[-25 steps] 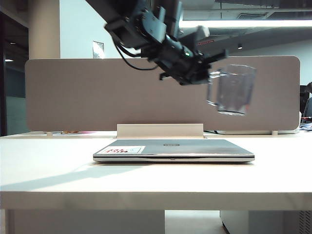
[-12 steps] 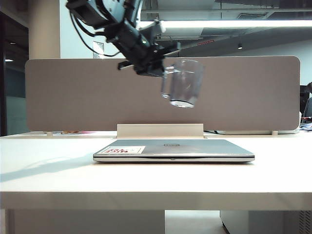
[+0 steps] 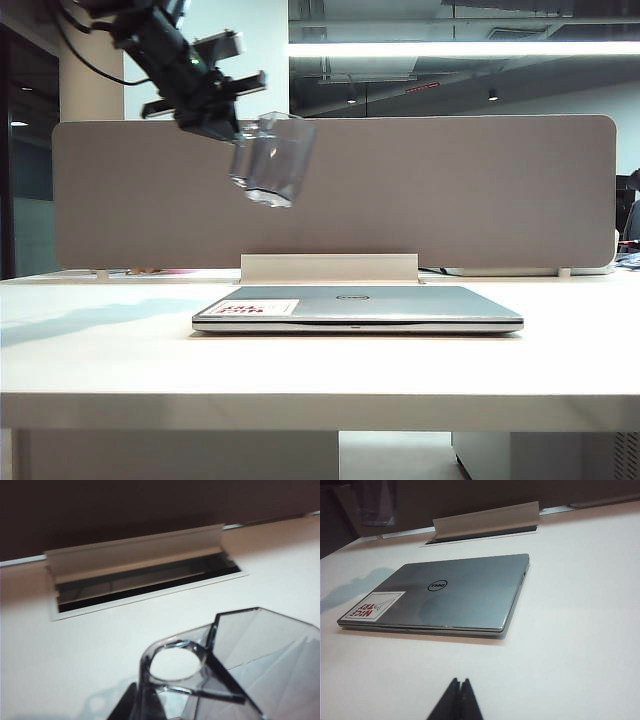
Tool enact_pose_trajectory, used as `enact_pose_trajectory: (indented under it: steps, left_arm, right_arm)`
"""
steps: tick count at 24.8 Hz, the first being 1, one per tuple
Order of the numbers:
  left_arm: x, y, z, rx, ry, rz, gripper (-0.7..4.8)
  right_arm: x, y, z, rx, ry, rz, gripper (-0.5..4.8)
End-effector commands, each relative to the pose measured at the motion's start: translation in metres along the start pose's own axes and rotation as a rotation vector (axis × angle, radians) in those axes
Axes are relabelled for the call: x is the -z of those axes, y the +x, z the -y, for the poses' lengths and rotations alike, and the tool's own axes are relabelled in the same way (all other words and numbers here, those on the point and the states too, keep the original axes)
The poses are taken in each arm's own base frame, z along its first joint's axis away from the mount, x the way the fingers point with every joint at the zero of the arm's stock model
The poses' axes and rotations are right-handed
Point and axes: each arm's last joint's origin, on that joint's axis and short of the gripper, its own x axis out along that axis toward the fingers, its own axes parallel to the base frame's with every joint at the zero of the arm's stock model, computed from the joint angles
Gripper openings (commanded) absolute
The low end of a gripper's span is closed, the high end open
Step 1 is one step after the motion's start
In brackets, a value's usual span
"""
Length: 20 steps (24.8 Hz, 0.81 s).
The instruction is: Pick up the water cup and place it on the left side of the laptop.
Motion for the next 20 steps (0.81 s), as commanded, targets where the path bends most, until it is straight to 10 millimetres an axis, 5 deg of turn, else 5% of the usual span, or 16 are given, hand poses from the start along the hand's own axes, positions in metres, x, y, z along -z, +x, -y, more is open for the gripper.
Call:
enact_pose_trajectory:
  steps: [1,6,12,20]
  left_arm:
    - [-0.008,-0.016,-0.017,0.014,-0.020,-0.005,-0.06]
    - [-0.011,-0.035,-0.045,-0.020,-0.054,-0.008,-0.06]
    - [-0.009,-0.043,-0.049,-0.036,-0.063,-0.042,-0.06]
    - [0.027,-0.032,-0.057,-0.110,-0.073,-0.112,-0.06]
  right_arm:
    - [0.000,0.000,0.000,-0.005,-0.002,0.009,-0.01]
    - [0.000,0.000,0.000,-0.005,-0.002,0.009,-0.01]
    - [0.000,0.000,0.000,-0.003,-0.002,0.009,-0.01]
    - [0.000,0.000,0.000,-0.004,-0.002,0.009,-0.01]
